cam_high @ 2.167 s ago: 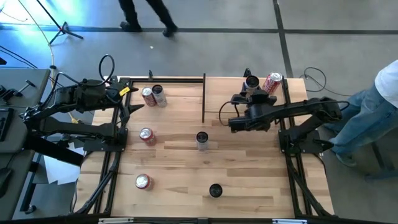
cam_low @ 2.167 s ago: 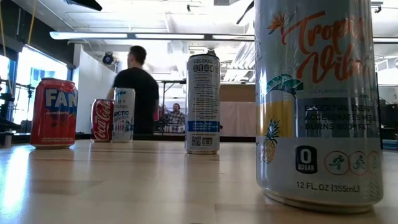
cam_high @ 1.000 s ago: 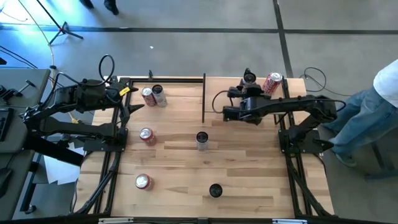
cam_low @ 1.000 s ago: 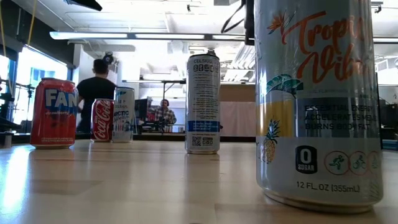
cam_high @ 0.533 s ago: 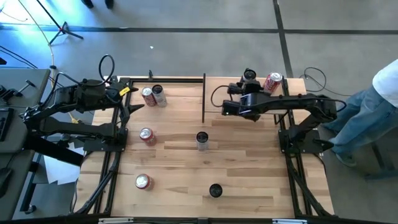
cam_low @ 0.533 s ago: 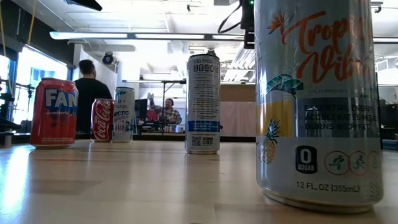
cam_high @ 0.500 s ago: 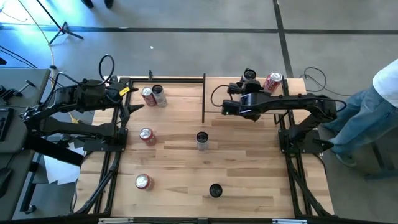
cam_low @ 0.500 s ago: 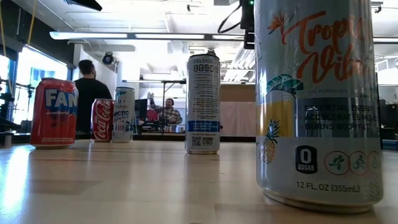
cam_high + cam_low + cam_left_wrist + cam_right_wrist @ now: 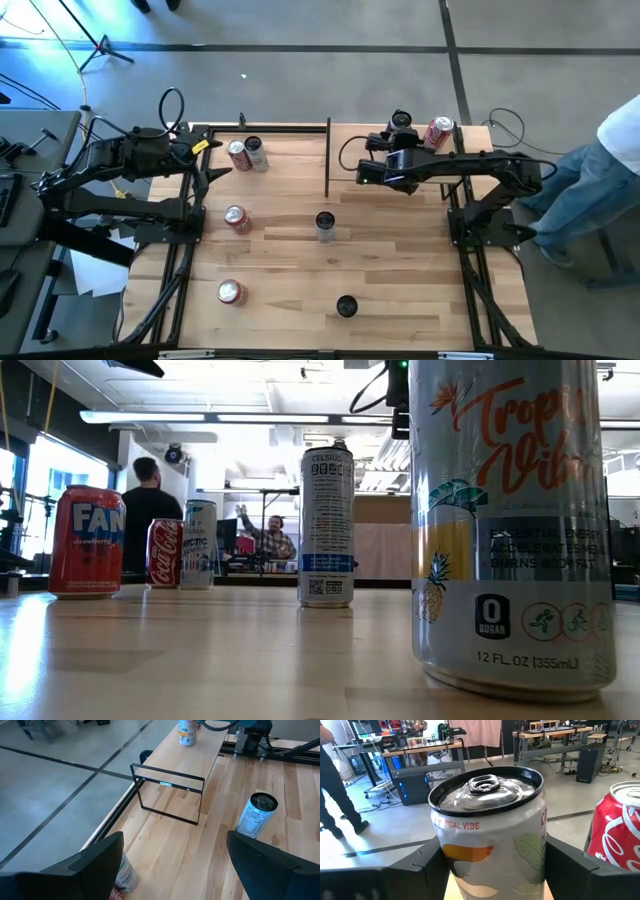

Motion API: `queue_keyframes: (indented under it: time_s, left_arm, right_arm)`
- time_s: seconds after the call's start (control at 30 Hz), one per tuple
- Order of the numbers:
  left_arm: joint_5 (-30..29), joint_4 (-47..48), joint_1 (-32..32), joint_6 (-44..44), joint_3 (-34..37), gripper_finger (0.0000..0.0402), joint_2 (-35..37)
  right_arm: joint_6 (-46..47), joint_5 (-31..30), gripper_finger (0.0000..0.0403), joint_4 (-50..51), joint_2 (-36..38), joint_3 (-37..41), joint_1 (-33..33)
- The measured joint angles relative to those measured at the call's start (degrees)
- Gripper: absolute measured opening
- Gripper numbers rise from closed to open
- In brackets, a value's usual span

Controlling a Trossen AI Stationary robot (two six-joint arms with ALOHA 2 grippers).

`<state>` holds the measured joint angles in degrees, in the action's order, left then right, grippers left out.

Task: Place canned beverage on shelf
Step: Put the white soda can on the shelf

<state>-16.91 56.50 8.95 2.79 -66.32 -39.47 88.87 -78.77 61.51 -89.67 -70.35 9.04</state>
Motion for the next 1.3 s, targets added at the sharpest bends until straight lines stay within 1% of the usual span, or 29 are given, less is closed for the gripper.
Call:
queue_keyframes:
  time_s: [0.13, 0.53, 1.3]
  left_arm:
    - [0.0, 0.0, 0.0, 0.0, 0.0, 0.0335, 0.0]
    - [0.0, 0.0, 0.0, 0.0, 0.0, 0.0335, 0.0]
    - [0.0, 0.0, 0.0, 0.0, 0.0, 0.0335, 0.0]
  right_arm:
    - [2.4, 0.3, 0.0246, 0.1, 0.0, 0.0, 0.0]
    - [2.6, 0.8, 0.0268, 0.0, 0.0, 0.0, 2.2]
    - [2.7, 1.5, 0.027, 3.8, 0.0, 0.0, 3.3]
